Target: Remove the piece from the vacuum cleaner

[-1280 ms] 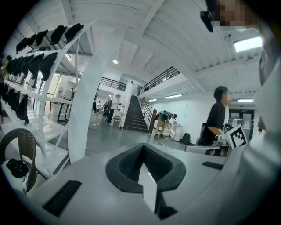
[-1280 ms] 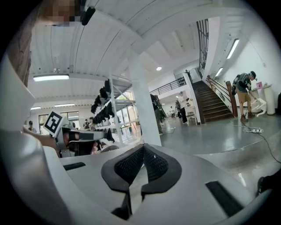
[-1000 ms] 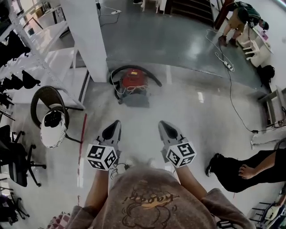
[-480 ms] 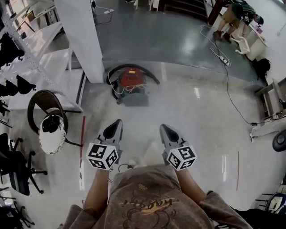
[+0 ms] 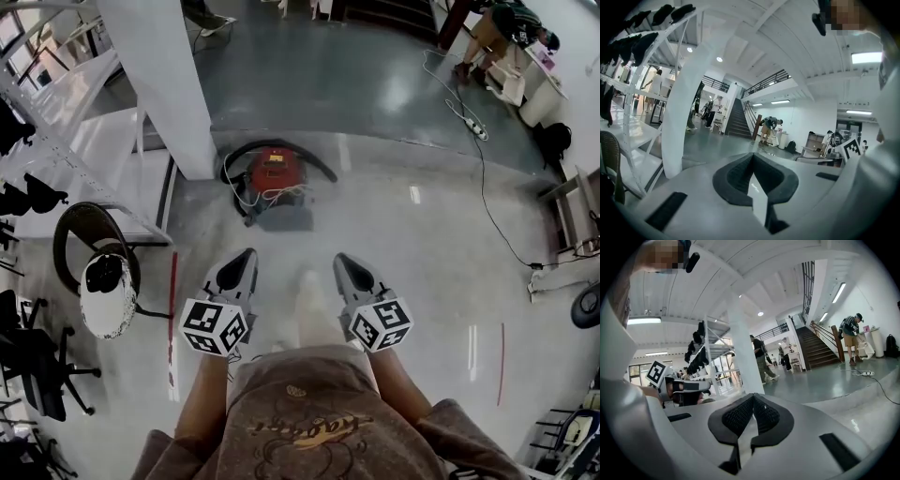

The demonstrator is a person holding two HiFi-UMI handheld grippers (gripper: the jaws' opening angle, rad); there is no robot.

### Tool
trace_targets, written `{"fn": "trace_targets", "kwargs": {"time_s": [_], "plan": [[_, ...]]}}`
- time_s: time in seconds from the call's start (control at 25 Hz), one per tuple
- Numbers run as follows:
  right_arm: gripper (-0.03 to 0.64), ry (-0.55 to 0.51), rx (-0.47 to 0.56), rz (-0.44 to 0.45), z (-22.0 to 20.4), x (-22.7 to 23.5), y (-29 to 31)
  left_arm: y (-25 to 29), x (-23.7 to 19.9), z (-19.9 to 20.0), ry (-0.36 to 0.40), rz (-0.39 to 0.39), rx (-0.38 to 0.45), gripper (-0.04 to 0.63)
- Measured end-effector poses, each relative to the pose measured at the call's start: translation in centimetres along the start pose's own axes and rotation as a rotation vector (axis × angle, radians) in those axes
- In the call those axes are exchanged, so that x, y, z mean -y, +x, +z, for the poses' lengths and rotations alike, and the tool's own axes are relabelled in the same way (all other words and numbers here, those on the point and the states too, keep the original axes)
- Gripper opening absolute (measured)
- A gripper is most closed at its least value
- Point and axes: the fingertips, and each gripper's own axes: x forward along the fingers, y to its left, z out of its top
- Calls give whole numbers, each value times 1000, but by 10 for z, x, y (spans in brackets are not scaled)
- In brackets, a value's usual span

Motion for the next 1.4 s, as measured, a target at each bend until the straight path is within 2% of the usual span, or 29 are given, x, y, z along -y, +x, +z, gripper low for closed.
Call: {"fn": "trace_targets", "kwargs": {"time_s": [0.44, 0.8, 1.16, 1.4], "plan": [[0, 5, -27, 74, 44, 67, 107, 116, -38, 49, -9, 27, -1, 3], [0, -27, -35, 173, 86, 124, 179, 198, -66, 83, -32, 107, 37, 3], [0, -24, -10, 213, 108, 143, 216, 225, -84, 101, -26, 142, 54, 3], [0, -23, 11, 201, 113, 138, 226, 226, -99, 105, -25, 120, 43, 3]]}}
